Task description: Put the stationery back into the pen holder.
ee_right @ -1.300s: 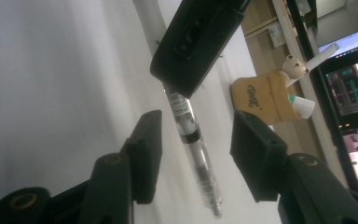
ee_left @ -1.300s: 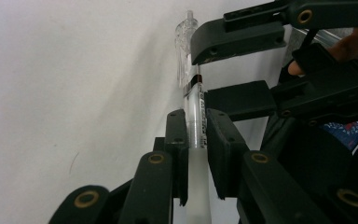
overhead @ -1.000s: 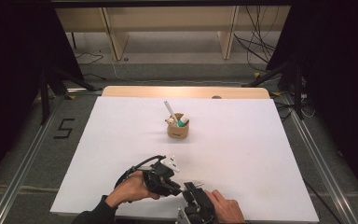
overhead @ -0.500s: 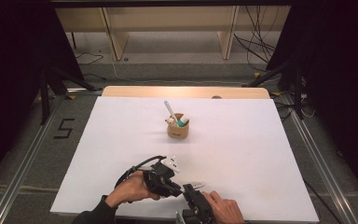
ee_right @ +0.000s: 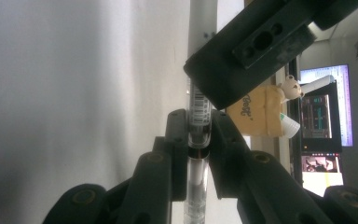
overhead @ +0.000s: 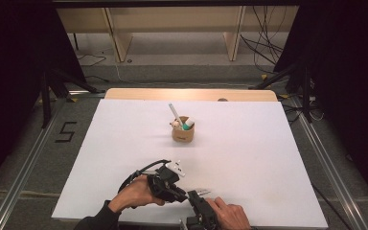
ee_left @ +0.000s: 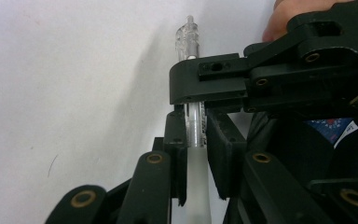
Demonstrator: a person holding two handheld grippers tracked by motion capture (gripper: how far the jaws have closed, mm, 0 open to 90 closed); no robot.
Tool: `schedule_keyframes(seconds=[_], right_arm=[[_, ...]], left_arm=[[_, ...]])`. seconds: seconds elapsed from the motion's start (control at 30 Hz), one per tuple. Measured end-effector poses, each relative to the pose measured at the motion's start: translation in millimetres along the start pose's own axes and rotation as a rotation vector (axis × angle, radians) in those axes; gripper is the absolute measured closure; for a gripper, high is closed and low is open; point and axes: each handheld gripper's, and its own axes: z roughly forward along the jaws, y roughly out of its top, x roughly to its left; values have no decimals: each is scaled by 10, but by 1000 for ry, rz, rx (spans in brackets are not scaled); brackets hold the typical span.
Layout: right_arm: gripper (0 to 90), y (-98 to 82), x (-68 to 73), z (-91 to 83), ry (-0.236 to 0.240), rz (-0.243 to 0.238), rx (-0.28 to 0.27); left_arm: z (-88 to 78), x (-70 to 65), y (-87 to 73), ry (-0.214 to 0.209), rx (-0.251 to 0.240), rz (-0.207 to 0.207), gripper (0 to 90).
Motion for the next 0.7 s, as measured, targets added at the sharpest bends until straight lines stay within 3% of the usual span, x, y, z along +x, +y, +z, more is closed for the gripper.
schedule_keyframes(seconds=[0.43,0.7], right_arm=[[795,-38,-21,-4,7,19,5],[795,-83,-42,-5,3,46,10]], left_arm=[[-192,9,-26,46,-29,17,456],[-322,51,-80,42,-66,16,388]])
